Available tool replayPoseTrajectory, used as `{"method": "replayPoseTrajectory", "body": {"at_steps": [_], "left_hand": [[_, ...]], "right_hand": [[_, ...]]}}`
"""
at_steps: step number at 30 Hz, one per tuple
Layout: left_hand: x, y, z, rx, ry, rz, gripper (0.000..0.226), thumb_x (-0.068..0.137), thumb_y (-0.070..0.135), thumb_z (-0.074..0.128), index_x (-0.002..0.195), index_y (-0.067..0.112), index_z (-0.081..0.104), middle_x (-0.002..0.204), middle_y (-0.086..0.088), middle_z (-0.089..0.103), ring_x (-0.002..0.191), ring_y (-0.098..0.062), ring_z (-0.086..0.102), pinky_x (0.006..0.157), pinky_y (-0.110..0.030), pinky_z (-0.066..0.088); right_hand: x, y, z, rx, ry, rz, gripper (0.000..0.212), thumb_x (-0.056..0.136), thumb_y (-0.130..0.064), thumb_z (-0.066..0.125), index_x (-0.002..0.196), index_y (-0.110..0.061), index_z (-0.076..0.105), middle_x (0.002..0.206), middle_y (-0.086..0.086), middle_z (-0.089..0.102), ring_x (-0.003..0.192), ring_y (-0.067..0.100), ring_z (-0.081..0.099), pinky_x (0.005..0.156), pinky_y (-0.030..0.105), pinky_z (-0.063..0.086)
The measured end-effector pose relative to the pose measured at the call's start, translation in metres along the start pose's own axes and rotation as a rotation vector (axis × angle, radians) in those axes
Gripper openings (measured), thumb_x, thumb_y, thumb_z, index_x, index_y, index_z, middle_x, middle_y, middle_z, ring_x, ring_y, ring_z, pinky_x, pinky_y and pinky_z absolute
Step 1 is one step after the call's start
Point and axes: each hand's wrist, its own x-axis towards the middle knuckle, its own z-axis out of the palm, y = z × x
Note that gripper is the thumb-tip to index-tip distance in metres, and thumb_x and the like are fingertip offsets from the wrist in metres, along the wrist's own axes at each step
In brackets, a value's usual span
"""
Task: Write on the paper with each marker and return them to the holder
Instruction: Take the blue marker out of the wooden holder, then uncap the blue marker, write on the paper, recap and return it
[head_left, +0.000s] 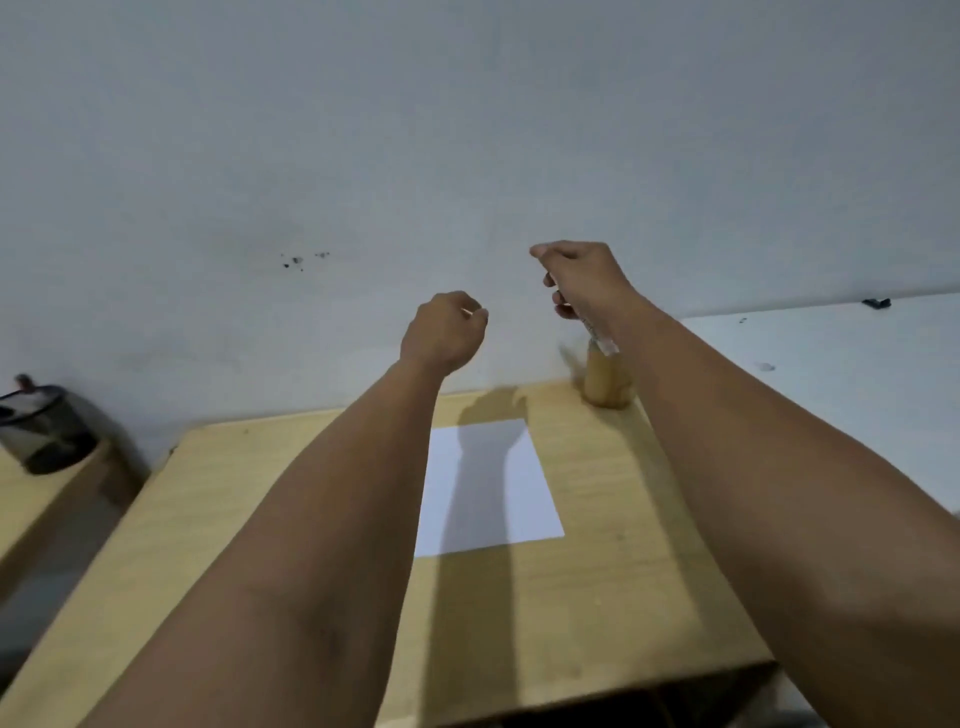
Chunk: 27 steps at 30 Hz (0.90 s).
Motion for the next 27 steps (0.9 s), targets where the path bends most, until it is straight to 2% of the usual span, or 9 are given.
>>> {"method": "replayPoseTrajectory", "body": {"at_steps": [2, 5, 7, 10, 13, 16, 20, 24, 27], "left_hand": [[-0.017, -0.024, -0.024, -0.012, 0.025, -0.045, 0.033, 0.099, 0.038, 0.054, 0.115, 0.016, 0.073, 0.119, -0.004, 0.074, 0.115, -0.027, 0.065, 0.092, -0.032, 0.047], [-0.042, -0.06, -0.053, -0.123, 0.033, -0.115, 0.049, 0.095, 0.05, 0.049, 0.094, 0.005, 0.068, 0.099, -0.006, 0.075, 0.094, -0.03, 0.072, 0.092, -0.041, 0.056], [-0.06, -0.077, -0.068, -0.176, 0.017, -0.138, 0.061, 0.097, 0.059, 0.044, 0.092, 0.003, 0.069, 0.088, -0.008, 0.076, 0.081, -0.028, 0.073, 0.088, -0.045, 0.058], [-0.08, -0.102, -0.087, -0.167, -0.013, -0.182, 0.074, 0.099, 0.067, 0.04, 0.085, -0.001, 0.066, 0.078, -0.006, 0.071, 0.068, -0.024, 0.06, 0.077, -0.037, 0.052], [-0.089, -0.124, -0.099, -0.184, -0.055, -0.198, 0.069, 0.099, 0.068, 0.039, 0.074, 0.006, 0.057, 0.072, -0.008, 0.053, 0.066, -0.024, 0.047, 0.067, -0.035, 0.042], [-0.09, -0.137, -0.105, -0.203, -0.09, -0.184, 0.061, 0.103, 0.06, 0.041, 0.073, 0.009, 0.057, 0.069, -0.007, 0.049, 0.055, -0.018, 0.041, 0.056, -0.03, 0.034], [-0.077, -0.15, -0.104, -0.237, -0.091, -0.147, 0.057, 0.106, 0.05, 0.043, 0.072, 0.006, 0.052, 0.07, -0.013, 0.042, 0.053, -0.02, 0.033, 0.056, -0.032, 0.03], [-0.056, -0.176, -0.113, -0.225, 0.045, -0.223, 0.06, 0.106, 0.05, 0.043, 0.059, 0.013, 0.044, 0.063, -0.005, 0.045, 0.06, -0.026, 0.041, 0.065, -0.034, 0.035], [-0.052, -0.201, -0.113, 0.192, -0.013, -0.189, 0.062, 0.104, 0.059, 0.037, 0.062, 0.013, 0.044, 0.068, 0.0, 0.054, 0.069, -0.029, 0.053, 0.067, -0.034, 0.039]], "right_hand": [[-0.023, 0.007, 0.032, 0.007, -0.13, 0.121, 0.014, 0.102, -0.013, 0.059, 0.11, -0.015, 0.071, 0.086, 0.005, 0.057, 0.061, 0.014, 0.05, 0.053, 0.025, 0.044], [-0.057, 0.016, 0.071, -0.076, -0.331, 0.097, 0.022, 0.096, -0.002, 0.067, 0.116, -0.009, 0.073, 0.097, 0.009, 0.072, 0.073, 0.016, 0.067, 0.063, 0.027, 0.051], [-0.075, 0.022, 0.091, -0.052, -0.418, 0.083, 0.027, 0.096, -0.007, 0.074, 0.123, -0.009, 0.075, 0.105, 0.008, 0.078, 0.078, 0.016, 0.072, 0.068, 0.028, 0.053], [-0.088, 0.029, 0.122, -0.067, -0.512, 0.095, 0.025, 0.1, -0.02, 0.074, 0.124, -0.016, 0.078, 0.1, 0.003, 0.079, 0.074, 0.015, 0.067, 0.064, 0.027, 0.051], [-0.092, 0.034, 0.148, -0.087, -0.575, 0.071, 0.024, 0.1, -0.025, 0.077, 0.12, -0.013, 0.079, 0.103, 0.008, 0.083, 0.073, 0.014, 0.067, 0.064, 0.027, 0.051], [-0.094, 0.035, 0.168, -0.079, -0.646, 0.067, 0.025, 0.097, -0.025, 0.081, 0.112, -0.004, 0.079, 0.103, 0.009, 0.084, 0.074, 0.012, 0.071, 0.065, 0.026, 0.053], [-0.089, 0.041, 0.186, -0.036, -0.603, 0.017, 0.022, 0.095, -0.018, 0.082, 0.107, 0.0, 0.077, 0.094, 0.006, 0.081, 0.07, 0.012, 0.068, 0.064, 0.024, 0.051], [-0.076, 0.065, 0.186, -0.261, -0.459, -0.168, 0.013, 0.089, -0.013, 0.086, 0.095, -0.008, 0.075, 0.083, -0.002, 0.074, 0.071, 0.01, 0.065, 0.069, 0.025, 0.05], [-0.065, 0.084, 0.179, -0.145, -0.327, -0.082, 0.009, 0.102, -0.013, 0.07, 0.105, -0.018, 0.064, 0.092, 0.011, 0.078, 0.068, 0.017, 0.067, 0.063, 0.029, 0.055]]}}
